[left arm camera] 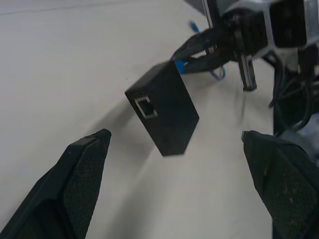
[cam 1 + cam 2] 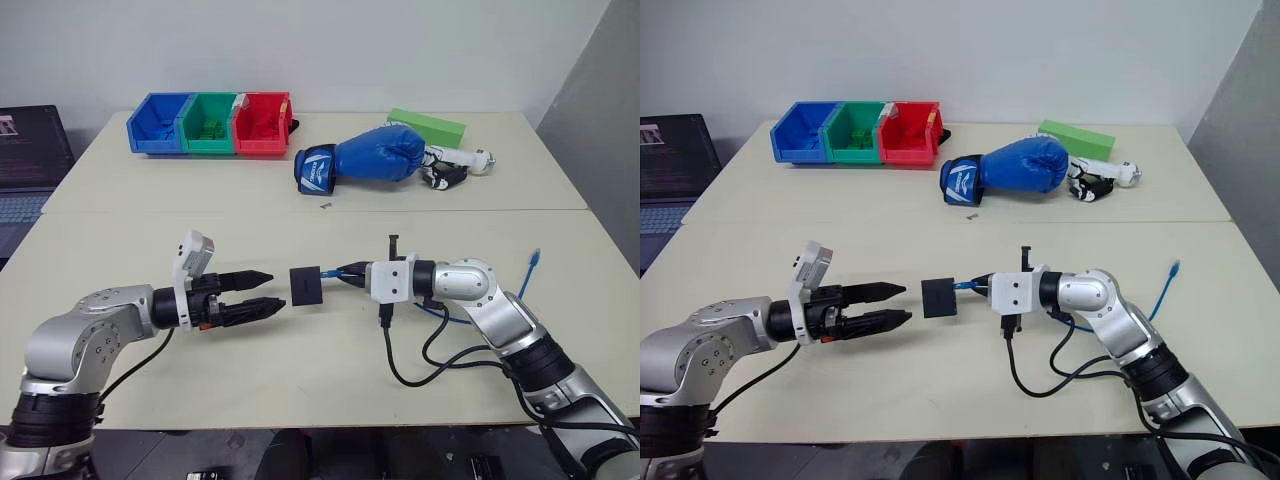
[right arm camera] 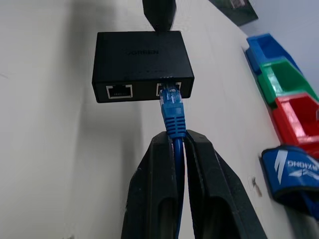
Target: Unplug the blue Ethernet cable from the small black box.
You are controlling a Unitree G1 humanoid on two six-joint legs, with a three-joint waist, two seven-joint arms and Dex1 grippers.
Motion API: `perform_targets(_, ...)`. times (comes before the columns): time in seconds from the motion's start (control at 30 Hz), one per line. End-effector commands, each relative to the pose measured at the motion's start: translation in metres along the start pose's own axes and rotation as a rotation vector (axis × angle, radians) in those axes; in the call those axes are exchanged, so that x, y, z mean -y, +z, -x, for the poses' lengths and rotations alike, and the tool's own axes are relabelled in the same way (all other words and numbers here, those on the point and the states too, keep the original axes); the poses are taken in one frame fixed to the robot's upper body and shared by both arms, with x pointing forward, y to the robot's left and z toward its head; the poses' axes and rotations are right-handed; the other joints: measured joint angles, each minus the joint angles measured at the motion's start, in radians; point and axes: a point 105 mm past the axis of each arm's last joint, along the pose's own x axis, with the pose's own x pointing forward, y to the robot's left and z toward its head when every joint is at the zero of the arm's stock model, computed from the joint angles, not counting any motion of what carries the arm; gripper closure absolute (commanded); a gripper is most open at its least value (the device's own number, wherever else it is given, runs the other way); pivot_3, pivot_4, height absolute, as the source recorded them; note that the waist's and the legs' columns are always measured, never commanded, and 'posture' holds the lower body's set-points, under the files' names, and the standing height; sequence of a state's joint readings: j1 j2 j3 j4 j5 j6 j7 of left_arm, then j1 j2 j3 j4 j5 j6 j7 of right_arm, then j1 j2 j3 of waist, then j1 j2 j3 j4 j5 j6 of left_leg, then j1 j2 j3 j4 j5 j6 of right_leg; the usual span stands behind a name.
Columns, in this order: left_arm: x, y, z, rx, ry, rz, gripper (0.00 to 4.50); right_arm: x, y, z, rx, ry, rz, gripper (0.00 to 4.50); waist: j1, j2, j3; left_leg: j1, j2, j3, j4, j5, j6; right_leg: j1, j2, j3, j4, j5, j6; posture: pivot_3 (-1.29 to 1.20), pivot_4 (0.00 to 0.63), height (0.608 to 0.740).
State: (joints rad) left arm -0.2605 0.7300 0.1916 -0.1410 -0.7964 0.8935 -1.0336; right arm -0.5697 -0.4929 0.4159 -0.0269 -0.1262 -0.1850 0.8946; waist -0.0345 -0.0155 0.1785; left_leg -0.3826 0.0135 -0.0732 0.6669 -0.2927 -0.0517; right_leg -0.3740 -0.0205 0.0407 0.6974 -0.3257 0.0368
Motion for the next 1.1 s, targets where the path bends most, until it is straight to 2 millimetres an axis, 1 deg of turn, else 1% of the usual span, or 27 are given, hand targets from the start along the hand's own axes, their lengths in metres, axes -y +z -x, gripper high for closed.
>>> perform_targets(0.03, 0.002, 0.012, -0.005, 0.064, -0.022, 0.029, 0.0, 0.014, 0.026, 0.002, 0.079, -0.018, 0.073, 4.48, 0.0, 0.0, 0.0, 0.0, 0.0, 0.0, 0.0, 0.0, 0.0, 0.0, 0.0, 0.0, 0.0, 0.0, 0.0, 0.0, 0.15, 0.74)
perform_targets(0.23, 0.008, 0.01, -0.011, 0.08, -0.09, 0.114, 0.0, 0.023, 0.036, 0.003, 0.108, -0.042, 0.072, 4.48, 0.0, 0.0, 0.0, 0.0, 0.0, 0.0, 0.0, 0.0, -0.001, 0.0, 0.0, 0.0, 0.0, 0.0, 0.0, 0.0, 0.15, 0.74)
perform_targets(0.43, 0.013, 0.015, -0.011, 0.137, -0.139, 0.224, 0.0, 0.03, 0.034, 0.007, 0.099, -0.065, 0.042, 4.48, 0.001, 0.0, 0.0, 0.0, 0.0, 0.0, 0.0, 0.001, -0.001, 0.0, -0.001, 0.0, 0.0, 0.0, 0.0, 0.0, 0.15, 0.74)
perform_targets(0.67, 0.009, 0.017, -0.011, 0.155, -0.13, 0.273, 0.0, 0.033, 0.033, 0.011, 0.091, -0.065, 0.031, 4.48, 0.001, 0.0, 0.0, 0.0, 0.0, -0.001, 0.001, 0.001, -0.001, 0.0, -0.002, 0.0, 0.0, 0.0, 0.0, 0.0, 0.15, 0.74)
perform_targets(0.83, 0.014, 0.014, -0.013, 0.135, -0.166, 0.304, 0.0, 0.035, 0.033, 0.012, 0.087, -0.062, 0.04, 4.49, 0.001, 0.0, 0.0, 0.0, 0.0, -0.001, 0.001, 0.001, -0.001, 0.0, -0.002, 0.0, 0.0, 0.0, 0.0, 0.0, 0.15, 0.74)
perform_targets(0.9, 0.014, 0.013, -0.015, 0.129, -0.171, 0.305, 0.37, 0.035, 0.035, 0.013, 0.089, -0.06, 0.048, 4.49, 0.001, 0.0, 0.0, 0.0, 0.0, 0.0, 0.0, 0.001, -0.001, 0.0, -0.002, 0.0, 0.0, 0.0, 0.0, 0.0, 0.15, 0.74)
perform_targets(0.93, 0.014, 0.012, -0.016, 0.123, -0.175, 0.306, 0.48, 0.035, 0.035, 0.013, 0.09, -0.06, 0.053, 4.49, 0.001, 0.0, 0.0, 0.0, 0.0, 0.0, 0.001, 0.001, -0.001, 0.0, -0.002, 0.0, 0.0, 0.0, 0.0, 0.0, 0.15, 0.74)
perform_targets(1.1, 0.013, 0.012, -0.021, 0.11, -0.186, 0.301, 1.45, 0.035, 0.039, 0.012, 0.096, -0.056, 0.083, 4.49, 0.001, 0.0, 0.0, 0.0, 0.0, -0.001, 0.001, 0.001, -0.002, 0.0, -0.002, 0.0, 0.0, 0.0, 0.0, 0.0, 0.15, 0.74)
